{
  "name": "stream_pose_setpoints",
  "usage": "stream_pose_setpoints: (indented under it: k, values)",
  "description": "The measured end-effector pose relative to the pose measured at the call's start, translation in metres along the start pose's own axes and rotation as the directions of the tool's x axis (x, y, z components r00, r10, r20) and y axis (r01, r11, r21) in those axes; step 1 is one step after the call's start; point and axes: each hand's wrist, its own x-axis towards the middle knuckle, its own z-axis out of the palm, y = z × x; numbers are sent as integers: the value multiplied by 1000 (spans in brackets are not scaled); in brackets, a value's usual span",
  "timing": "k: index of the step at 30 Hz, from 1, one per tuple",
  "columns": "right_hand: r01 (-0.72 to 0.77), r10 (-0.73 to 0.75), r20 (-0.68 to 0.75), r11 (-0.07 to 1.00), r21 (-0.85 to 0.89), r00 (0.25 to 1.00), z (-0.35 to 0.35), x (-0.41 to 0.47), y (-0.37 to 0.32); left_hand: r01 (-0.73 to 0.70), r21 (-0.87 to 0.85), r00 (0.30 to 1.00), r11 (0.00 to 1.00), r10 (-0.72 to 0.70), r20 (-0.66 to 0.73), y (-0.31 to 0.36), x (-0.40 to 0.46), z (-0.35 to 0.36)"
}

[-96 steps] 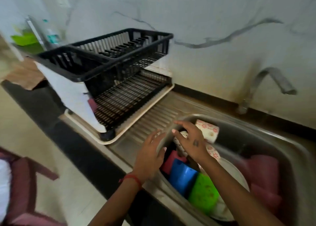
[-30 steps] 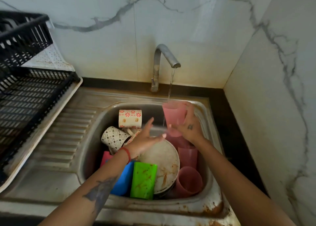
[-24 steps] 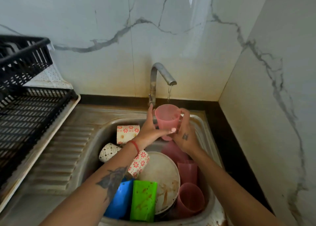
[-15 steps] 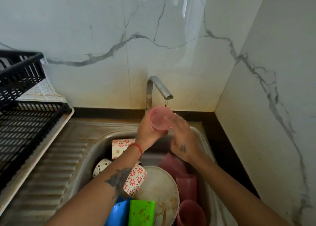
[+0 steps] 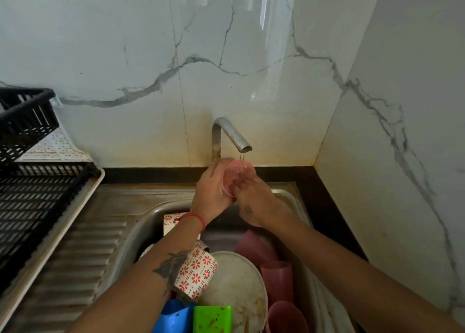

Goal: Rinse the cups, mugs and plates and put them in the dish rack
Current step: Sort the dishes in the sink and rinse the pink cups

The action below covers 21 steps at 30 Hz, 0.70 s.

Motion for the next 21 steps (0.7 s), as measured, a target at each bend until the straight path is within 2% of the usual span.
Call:
stream_pose_setpoints:
  k: [1,2,3,5,6,7,8,9,10,11,12,13,14,15,16,17,18,19,20,21]
  values:
    - [-92,87,28,954,286,996,-2,1,-9,-19,4,1000,1000,19,11,2,-2,1]
    - [-164,128,103,836,524,986,-6,1,-18,-48,1,998,999,48,27,2,-4,2]
    - [-199,140,142,696,690,980,-7,1,-25,-75,4,996,997,75,38,2,-5,1]
    - [-189,128,141,547,815,982,-9,-4,-31,-113,49,993,992,110,52,-1,-7,-2]
    - [-118,69,95,606,787,993,-8,-10,-28,-125,80,990,989,120,70,-3,-6,-6]
    - [-25,-9,46,729,684,999,-6,-14,-21,-125,103,989,987,115,96,-5,-5,-10]
    - [65,-89,29,882,467,996,-4,-18,-11,-108,111,989,988,95,118,-6,-5,-13]
    - [137,-146,31,969,207,989,-3,-19,-1,-82,106,990,991,69,125,-8,-4,-15]
    - [174,-173,37,985,-2,984,-4,-20,6,-58,92,992,994,47,118,-8,-5,-15]
    - [155,-153,35,985,-73,988,-5,-19,7,-41,79,994,996,33,102,-6,-6,-13]
    - [100,-100,15,995,-28,995,-6,-17,1,-32,69,996,997,26,86,-4,-7,-10]
    - [23,-23,1,990,139,1000,-7,-15,-9,-33,61,997,998,29,75,-2,-9,-7]
    - [-59,54,24,917,394,998,-8,-14,-20,-45,53,997,998,41,67,0,-10,-3]
    - [-122,86,89,801,586,992,-10,-14,-29,-63,53,996,997,60,65,1,-11,-1]
    - [-137,82,115,742,656,990,-9,-15,-32,-85,66,994,994,80,78,0,-11,-2]
    - [-103,41,115,791,603,992,-9,-18,-29,-104,89,989,991,94,112,-2,-10,-5]
    - [-43,-9,107,883,467,994,-8,-21,-21,-112,112,982,987,93,167,-3,-9,-10]
    - [38,-71,120,965,259,990,-7,-23,-12,-108,128,969,986,76,233,-6,-7,-14]
    - [130,-133,121,991,33,984,-5,-24,-2,-97,133,956,986,55,288,-7,-4,-17]
    - [198,-183,117,971,-137,976,-4,-24,7,-87,130,950,988,43,310,-7,-2,-17]
